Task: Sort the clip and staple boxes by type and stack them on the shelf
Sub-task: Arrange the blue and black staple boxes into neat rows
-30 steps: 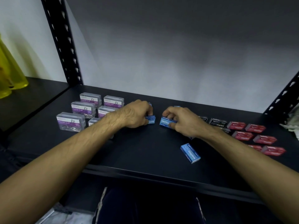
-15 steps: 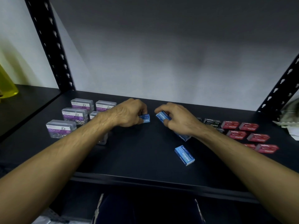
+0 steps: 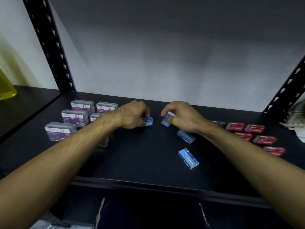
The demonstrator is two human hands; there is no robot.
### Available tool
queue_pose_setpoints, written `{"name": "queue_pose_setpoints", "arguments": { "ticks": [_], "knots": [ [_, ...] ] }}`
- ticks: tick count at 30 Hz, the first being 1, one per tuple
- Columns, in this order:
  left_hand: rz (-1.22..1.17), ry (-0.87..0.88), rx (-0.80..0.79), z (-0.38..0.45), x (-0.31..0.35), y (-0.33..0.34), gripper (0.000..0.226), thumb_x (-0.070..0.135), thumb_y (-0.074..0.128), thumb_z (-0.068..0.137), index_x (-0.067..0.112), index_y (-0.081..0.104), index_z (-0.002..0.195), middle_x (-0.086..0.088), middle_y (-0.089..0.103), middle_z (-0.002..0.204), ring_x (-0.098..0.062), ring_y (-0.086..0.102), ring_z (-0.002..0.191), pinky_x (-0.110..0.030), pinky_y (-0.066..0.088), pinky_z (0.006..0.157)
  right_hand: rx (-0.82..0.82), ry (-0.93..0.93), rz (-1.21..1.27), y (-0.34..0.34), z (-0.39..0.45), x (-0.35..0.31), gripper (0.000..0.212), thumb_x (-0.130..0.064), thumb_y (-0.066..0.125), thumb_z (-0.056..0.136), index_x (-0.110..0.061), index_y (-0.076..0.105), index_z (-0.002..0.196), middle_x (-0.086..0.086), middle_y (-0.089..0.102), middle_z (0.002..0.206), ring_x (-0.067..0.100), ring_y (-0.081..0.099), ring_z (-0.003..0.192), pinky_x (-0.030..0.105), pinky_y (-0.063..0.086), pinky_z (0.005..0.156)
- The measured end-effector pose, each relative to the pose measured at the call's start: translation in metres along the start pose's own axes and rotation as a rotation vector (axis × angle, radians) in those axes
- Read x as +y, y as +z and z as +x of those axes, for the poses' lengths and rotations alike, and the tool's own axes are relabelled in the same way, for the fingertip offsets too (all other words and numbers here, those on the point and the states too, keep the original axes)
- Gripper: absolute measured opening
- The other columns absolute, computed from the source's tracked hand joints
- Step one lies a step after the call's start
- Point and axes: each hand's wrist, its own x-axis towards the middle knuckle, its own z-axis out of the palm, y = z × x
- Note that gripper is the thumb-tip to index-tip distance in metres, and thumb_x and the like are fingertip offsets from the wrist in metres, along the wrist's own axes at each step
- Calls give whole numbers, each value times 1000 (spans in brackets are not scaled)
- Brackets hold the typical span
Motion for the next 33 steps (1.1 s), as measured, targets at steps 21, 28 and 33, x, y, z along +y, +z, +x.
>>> {"name": "queue_pose_setpoints", "arguments": {
  "ticks": [21,28,33],
  "knots": [
    [-23,-22,-27,32,8,-9,20,16,74,83,19,69,103,-3,70,98,-17,66,77,-32,57,70,-22,24,-265,1,9,16,30,-2,63,85,-15,71,110,-2,68,102,12,59,89,24,44,76],
    [10,27,-32,33,8,3,16,18,72,84,19,69,99,1,69,94,-18,65,88,-37,55,82,-35,1,-262,1,11,20,31,-1,63,86,-15,71,113,0,69,110,10,57,91,23,43,78],
    [25,31,-32,34,7,3,15,21,72,84,22,68,98,5,67,93,-16,64,88,-34,54,80,-30,2,-261,2,12,21,32,-2,64,87,-15,69,116,1,68,112,8,53,89,22,41,79]
  ]
}}
